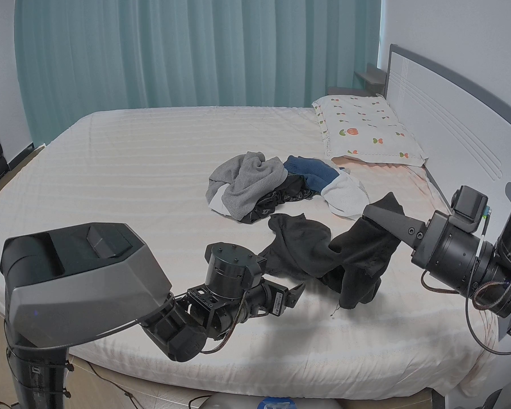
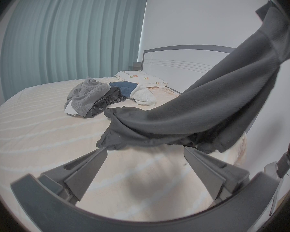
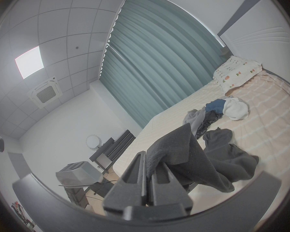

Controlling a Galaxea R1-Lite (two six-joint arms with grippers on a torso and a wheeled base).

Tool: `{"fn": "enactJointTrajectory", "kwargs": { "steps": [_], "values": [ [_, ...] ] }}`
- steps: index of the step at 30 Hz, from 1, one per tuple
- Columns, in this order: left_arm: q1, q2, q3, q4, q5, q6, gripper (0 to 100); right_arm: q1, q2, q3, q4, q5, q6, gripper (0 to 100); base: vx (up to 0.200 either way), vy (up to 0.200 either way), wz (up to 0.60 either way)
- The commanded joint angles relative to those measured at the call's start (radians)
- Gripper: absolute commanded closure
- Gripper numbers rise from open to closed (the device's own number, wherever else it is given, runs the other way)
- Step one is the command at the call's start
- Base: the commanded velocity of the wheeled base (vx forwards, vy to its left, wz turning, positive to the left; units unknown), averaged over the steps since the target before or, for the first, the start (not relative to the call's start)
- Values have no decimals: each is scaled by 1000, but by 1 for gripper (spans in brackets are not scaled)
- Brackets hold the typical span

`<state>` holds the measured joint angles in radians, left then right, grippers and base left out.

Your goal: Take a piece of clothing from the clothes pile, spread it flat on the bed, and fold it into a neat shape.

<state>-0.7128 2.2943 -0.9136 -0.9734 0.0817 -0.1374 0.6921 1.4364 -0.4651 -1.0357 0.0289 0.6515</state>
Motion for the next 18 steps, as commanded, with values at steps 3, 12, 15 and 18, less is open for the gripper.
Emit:
{"fn": "enactJointTrajectory", "kwargs": {
  "steps": [3,12,15,18],
  "values": [
    [13,50,-34,-8,-17,-2,0,10,-22,-44,25,3,-10,100,0,0,0],
    [36,108,-51,-44,-28,-59,0,9,9,-153,75,39,-12,100,0,0,0],
    [58,165,-102,-64,-28,-71,0,9,-1,-193,103,48,-12,100,0,0,0],
    [70,202,-136,-65,-28,-73,0,9,-2,-208,109,51,-12,100,0,0,0]
  ]
}}
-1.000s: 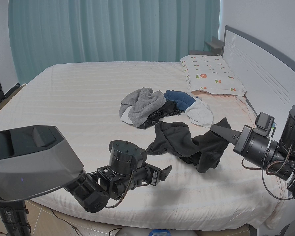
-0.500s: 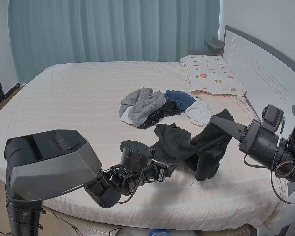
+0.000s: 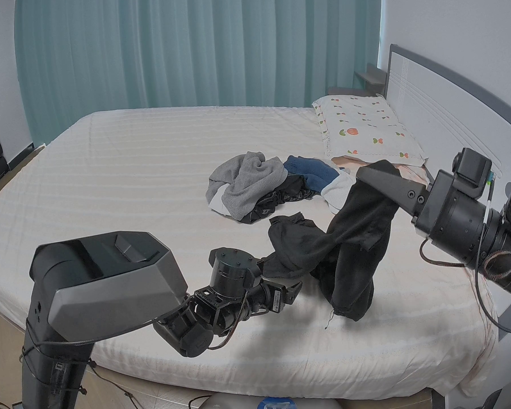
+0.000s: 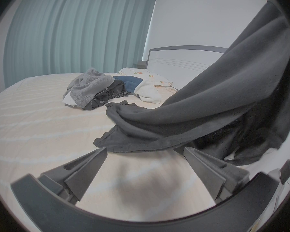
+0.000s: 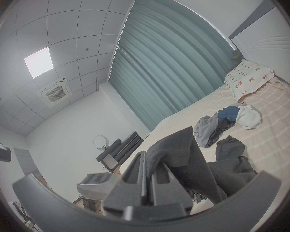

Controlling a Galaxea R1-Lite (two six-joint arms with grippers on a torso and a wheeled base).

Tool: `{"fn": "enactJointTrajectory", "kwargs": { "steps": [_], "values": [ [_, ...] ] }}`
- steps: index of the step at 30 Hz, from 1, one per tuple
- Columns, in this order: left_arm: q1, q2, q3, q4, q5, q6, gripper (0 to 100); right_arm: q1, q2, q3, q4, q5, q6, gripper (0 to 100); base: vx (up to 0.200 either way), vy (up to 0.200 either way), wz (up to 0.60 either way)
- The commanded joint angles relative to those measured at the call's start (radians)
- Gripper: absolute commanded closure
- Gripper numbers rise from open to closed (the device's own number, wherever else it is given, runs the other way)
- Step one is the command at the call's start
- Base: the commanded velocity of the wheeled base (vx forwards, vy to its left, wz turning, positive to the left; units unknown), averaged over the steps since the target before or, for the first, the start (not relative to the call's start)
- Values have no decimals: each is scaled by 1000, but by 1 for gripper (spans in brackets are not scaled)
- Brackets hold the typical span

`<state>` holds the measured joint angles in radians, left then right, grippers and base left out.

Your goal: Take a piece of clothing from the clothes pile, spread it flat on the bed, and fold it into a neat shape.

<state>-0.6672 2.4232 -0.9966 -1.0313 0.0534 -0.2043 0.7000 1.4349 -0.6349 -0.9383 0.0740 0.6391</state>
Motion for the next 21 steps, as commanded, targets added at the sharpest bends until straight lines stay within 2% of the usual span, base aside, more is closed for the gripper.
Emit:
{"fn": "enactJointTrajectory", "kwargs": {
  "steps": [1,5,8,13,14,21],
  "values": [
    [35,97,-71,-6,-1,-6,0,1,-1,-46,12,6,1,100,0,0,0],
    [41,160,-132,-6,-10,-9,0,-1,2,-52,12,9,1,100,0,0,0],
    [41,231,-234,-3,-7,-18,0,-5,12,-54,10,9,2,100,0,0,0],
    [40,261,-329,17,-4,-83,0,-14,18,-49,10,7,4,100,0,0,0],
    [40,263,-340,39,-6,-95,100,-20,22,-49,10,7,4,100,0,0,0],
    [41,249,-287,48,5,-129,100,-66,29,-40,10,9,4,100,0,0,0]
  ]
}}
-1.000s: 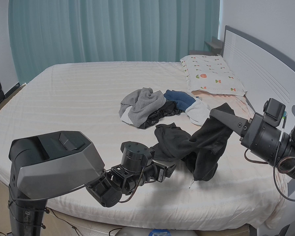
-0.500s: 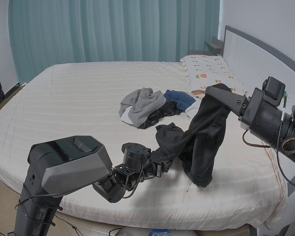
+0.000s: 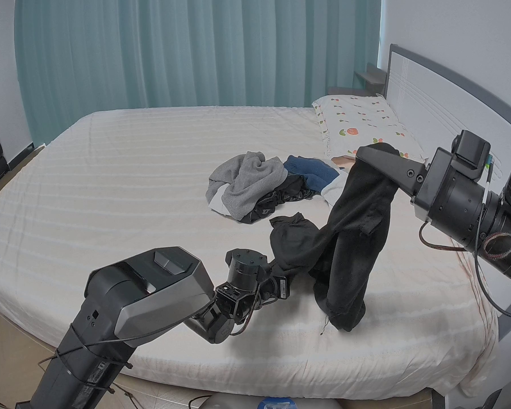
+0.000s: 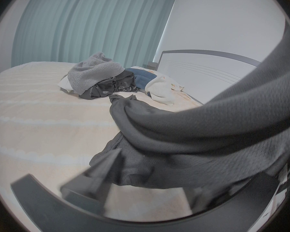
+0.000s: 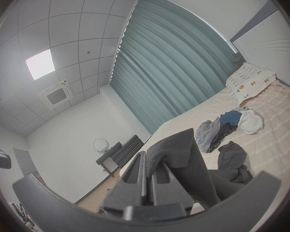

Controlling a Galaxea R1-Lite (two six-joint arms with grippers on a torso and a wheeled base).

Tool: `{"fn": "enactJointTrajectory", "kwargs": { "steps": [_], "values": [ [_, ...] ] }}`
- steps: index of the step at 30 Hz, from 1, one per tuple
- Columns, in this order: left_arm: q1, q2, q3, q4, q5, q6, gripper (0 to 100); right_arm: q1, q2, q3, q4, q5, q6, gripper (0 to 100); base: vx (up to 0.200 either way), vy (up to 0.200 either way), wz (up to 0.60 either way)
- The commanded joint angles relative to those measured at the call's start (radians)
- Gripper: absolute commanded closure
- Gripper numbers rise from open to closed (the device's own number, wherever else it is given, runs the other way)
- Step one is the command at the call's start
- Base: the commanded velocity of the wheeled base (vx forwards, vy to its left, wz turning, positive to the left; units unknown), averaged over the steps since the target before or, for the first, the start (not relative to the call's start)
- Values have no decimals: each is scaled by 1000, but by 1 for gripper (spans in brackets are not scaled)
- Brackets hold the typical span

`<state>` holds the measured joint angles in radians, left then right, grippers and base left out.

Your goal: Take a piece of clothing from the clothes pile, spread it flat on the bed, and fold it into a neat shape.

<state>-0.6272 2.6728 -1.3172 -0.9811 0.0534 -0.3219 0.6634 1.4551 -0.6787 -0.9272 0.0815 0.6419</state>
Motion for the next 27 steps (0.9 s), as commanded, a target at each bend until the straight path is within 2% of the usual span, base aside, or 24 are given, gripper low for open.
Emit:
{"fn": "enactJointTrajectory", "kwargs": {
  "steps": [1,12,16,20,22,24,25,27],
  "values": [
    [6,-16,55,-4,5,-16,100,-41,10,4,1,1,-1,100,0,0,0],
    [14,-410,335,9,5,-137,100,-111,145,24,-13,-8,2,100,0,0,0],
    [9,-554,358,30,13,-151,100,-111,209,-13,-13,-14,-2,100,0,0,0],
    [6,-653,348,121,45,-167,100,-117,252,-67,-13,-31,-2,100,0,0,0],
    [6,-740,331,185,57,-218,100,-148,266,-136,-15,-65,-13,100,0,0,0],
    [8,-757,329,191,57,-224,100,-156,266,-153,-15,-71,-19,100,0,0,0],
    [21,-823,340,194,54,-224,100,-196,258,-220,-38,-83,-38,100,0,0,0],
    [40,-849,343,196,56,-227,100,-222,254,-251,-87,-85,-44,100,0,0,0]
  ]
}}
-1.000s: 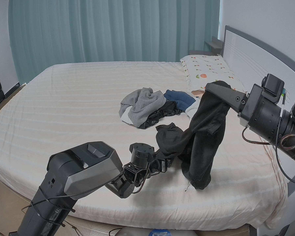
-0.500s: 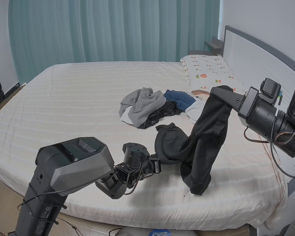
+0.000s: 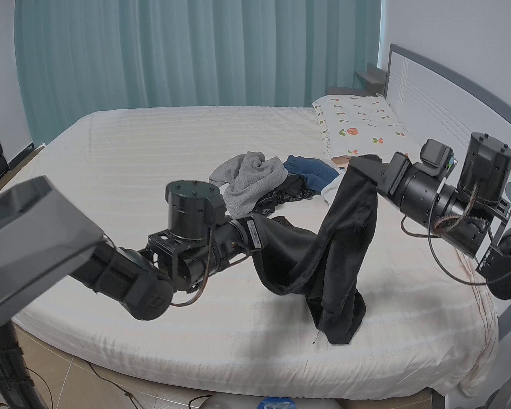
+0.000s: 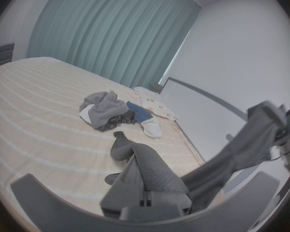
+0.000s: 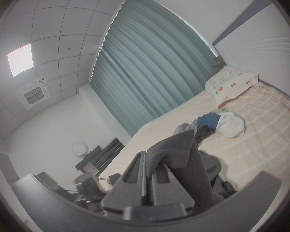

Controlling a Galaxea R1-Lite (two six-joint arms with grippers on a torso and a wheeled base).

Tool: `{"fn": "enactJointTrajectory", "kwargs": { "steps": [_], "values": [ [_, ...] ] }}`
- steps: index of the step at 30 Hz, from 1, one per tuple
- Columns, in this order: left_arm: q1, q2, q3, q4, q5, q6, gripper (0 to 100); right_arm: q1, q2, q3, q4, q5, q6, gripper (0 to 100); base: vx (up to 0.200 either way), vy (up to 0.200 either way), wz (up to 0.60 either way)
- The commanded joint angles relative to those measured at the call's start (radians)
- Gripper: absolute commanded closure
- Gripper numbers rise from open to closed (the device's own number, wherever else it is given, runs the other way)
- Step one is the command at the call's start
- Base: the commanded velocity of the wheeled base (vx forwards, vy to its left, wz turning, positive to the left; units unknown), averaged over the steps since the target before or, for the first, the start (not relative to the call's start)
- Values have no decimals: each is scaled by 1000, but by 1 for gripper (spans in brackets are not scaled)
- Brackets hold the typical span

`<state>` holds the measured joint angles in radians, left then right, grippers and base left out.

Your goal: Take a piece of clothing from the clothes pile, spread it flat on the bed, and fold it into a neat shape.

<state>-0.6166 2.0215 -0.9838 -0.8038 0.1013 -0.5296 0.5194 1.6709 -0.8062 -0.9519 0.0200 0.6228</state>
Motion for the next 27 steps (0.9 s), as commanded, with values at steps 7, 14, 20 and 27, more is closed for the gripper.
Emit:
{"fn": "enactJointTrajectory", "kwargs": {
  "steps": [7,14,20,27],
  "values": [
    [38,-191,146,-9,8,-26,100,-113,58,-10,-116,-20,-17,100,0,0,0],
    [23,-142,228,-127,0,-181,100,-114,138,105,-136,-17,-9,100,0,0,0],
    [23,-136,298,-138,-9,-225,100,-128,193,140,-212,-78,28,100,0,0,0],
    [23,-136,343,-140,-25,-288,100,-154,251,213,-289,-106,118,100,0,0,0]
  ]
}}
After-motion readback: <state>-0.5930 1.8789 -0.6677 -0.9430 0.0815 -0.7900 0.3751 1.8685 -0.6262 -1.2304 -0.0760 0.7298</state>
